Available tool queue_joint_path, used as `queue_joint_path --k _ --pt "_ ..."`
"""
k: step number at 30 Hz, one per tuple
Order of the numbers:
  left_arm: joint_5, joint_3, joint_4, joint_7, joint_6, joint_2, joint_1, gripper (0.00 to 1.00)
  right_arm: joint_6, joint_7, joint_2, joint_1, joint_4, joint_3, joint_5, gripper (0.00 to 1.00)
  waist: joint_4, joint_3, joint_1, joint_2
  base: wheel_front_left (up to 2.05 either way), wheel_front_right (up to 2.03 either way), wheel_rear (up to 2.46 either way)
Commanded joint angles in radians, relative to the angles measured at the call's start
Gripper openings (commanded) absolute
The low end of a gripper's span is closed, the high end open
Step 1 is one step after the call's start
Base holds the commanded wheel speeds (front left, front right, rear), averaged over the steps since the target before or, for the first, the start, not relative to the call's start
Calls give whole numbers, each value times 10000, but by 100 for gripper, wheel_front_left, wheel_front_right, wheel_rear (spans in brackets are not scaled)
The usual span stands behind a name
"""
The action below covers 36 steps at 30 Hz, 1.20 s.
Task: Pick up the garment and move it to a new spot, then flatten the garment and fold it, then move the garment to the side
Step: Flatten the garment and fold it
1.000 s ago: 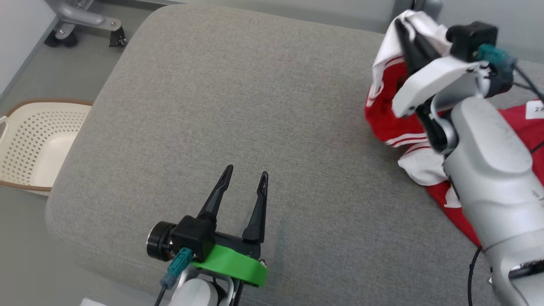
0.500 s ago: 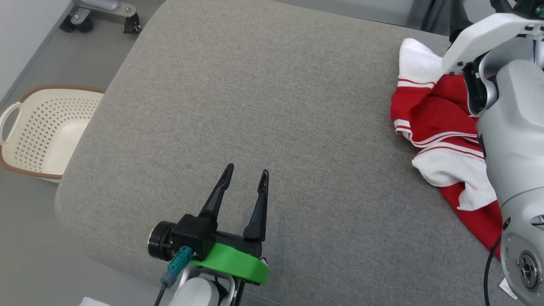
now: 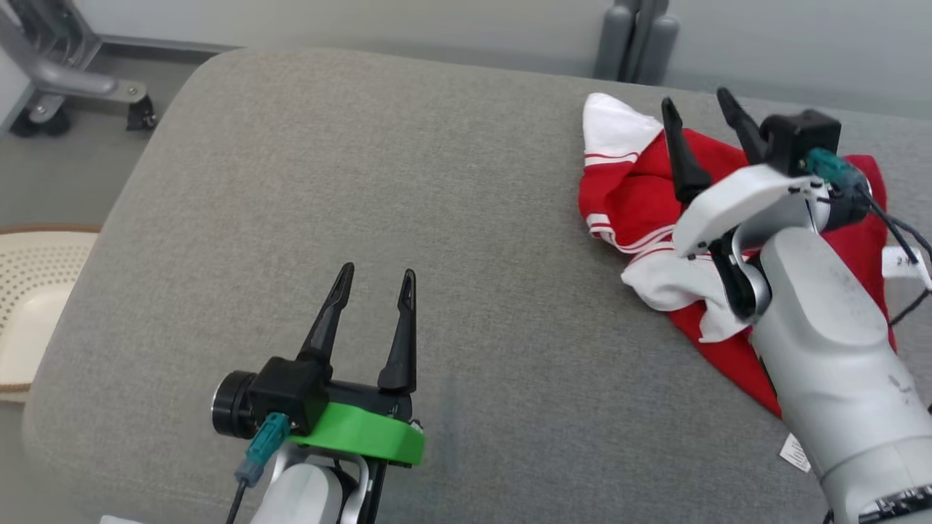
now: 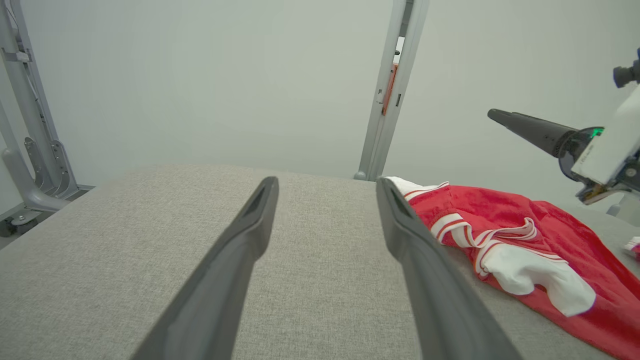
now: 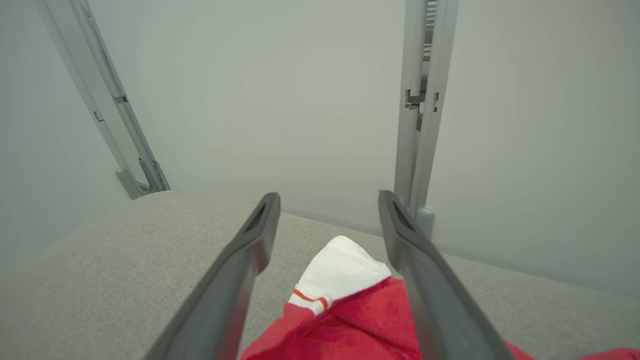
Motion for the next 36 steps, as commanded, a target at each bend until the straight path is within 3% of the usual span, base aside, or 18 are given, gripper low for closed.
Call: queue_joint_path --k 1,9,19,29,36 --pt "58 103 -37 1 -39 32 89 100 -18 -50 -207 525 -443 148 296 100 -777 -524 0 0 0 0 0" --pt "284 513 -42 2 -150 33 244 100 -18 -88 -859 3468 -3440 227 1500 100 -1680 -753 0 0 0 0 0" --pt "376 927 361 2 -440 33 764 100 -17 -81 -128 6005 -5786 -899 1108 100 -2240 -864 0 0 0 0 0" --pt "309 793 441 0 -535 33 760 100 -17 195 195 6667 -6216 -1047 426 100 -2196 -735 0 0 0 0 0" --pt "294 601 414 2 -557 33 576 100 -17 461 -24 6315 -6058 -626 -43 100 -1859 -446 0 0 0 0 0"
